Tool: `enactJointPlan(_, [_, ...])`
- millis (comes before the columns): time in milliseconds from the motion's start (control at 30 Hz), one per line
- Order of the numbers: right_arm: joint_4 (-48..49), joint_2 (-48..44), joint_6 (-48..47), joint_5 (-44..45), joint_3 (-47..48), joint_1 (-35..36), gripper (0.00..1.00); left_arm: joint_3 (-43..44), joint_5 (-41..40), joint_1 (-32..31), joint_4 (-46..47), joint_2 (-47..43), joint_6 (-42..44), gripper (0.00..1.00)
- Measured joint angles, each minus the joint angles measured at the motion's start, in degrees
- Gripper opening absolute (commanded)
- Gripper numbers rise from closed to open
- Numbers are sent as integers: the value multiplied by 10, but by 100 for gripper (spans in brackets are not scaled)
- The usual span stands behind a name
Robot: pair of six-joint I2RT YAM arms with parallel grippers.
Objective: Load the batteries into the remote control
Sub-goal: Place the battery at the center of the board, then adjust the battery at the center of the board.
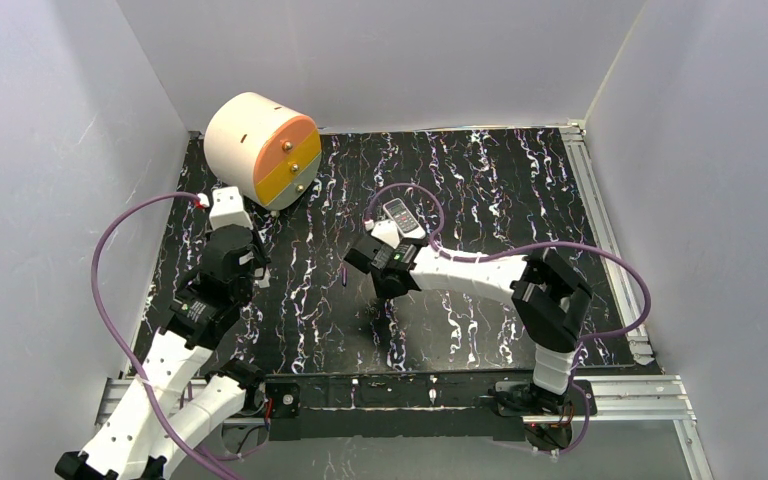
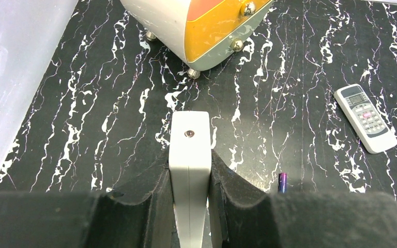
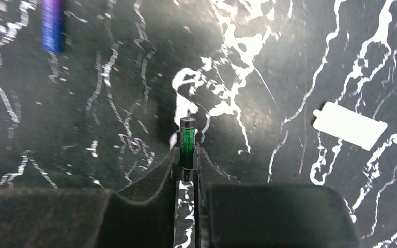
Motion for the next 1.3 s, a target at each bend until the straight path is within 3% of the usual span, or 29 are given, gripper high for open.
enactJointPlan(333, [-31,0,28,2,-15,0,23,0,15,0,0,7,0,0])
enactJointPlan(733, [-25,3,38,-12,-30,-5,36,0,21,0,0,11,0,0])
enactJointPlan(900, [-26,2,38,-12,-36,-9,44,0,21,0,0,11,0,0])
enactJointPlan(967, [-27,-6,38,-9,-37,-13,55,0,21,0,0,11,0,0])
enactJointPlan(1067, [-24,-41,38,-3,-57,-26,65,0,21,0,0,11,0,0])
enactJointPlan(1200, [-19,-129,35,3,-119,-62,69,0,22,0,1,11,0,0])
enactJointPlan(1300, [-5,-197,31,5,-167,-92,66,0,26,0,5,12,0,0])
